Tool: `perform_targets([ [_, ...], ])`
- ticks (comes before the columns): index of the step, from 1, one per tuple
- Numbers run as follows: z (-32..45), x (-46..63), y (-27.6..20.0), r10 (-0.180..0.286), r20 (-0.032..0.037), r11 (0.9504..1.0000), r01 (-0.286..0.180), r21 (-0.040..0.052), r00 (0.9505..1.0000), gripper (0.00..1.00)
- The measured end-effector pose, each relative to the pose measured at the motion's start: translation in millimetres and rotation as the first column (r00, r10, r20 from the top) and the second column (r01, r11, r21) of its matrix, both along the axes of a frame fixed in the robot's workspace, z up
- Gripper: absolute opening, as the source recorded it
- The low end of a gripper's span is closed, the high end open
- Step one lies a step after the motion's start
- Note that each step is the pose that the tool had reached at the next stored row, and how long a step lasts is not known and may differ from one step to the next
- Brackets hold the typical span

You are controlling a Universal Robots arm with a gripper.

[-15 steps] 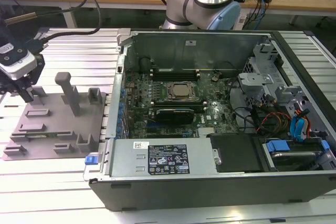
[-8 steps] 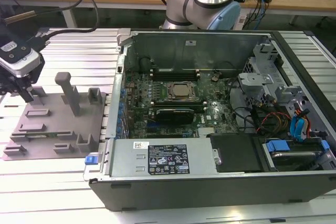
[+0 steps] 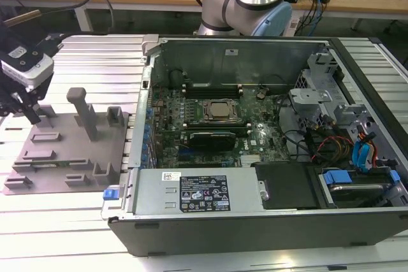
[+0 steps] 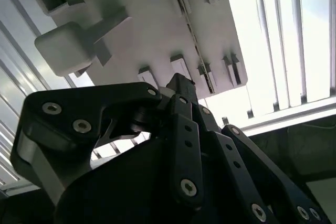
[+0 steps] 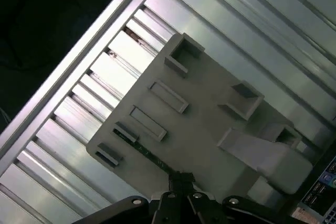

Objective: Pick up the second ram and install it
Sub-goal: 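Pick up the second ram and move it above second insertion slot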

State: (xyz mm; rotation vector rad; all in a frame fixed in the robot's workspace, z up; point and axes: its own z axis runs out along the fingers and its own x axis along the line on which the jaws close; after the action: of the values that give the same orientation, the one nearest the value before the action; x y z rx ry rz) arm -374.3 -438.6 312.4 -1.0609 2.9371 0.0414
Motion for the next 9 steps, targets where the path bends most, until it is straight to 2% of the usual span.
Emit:
perform_targets([
  [1, 0.0, 0.0, 0.0, 0.029, -0.0001, 0.9996, -0.029, -0.0003, 0.9996, 0.08],
  [4, 0.0, 0.0, 0.0, 0.074, -0.0001, 0.9973, -0.074, -0.002, 0.9973, 0.08],
  [9, 0.0, 0.0, 0.0, 0.111, -0.0004, 0.9938, -0.111, -0.0047, 0.9938, 0.08],
])
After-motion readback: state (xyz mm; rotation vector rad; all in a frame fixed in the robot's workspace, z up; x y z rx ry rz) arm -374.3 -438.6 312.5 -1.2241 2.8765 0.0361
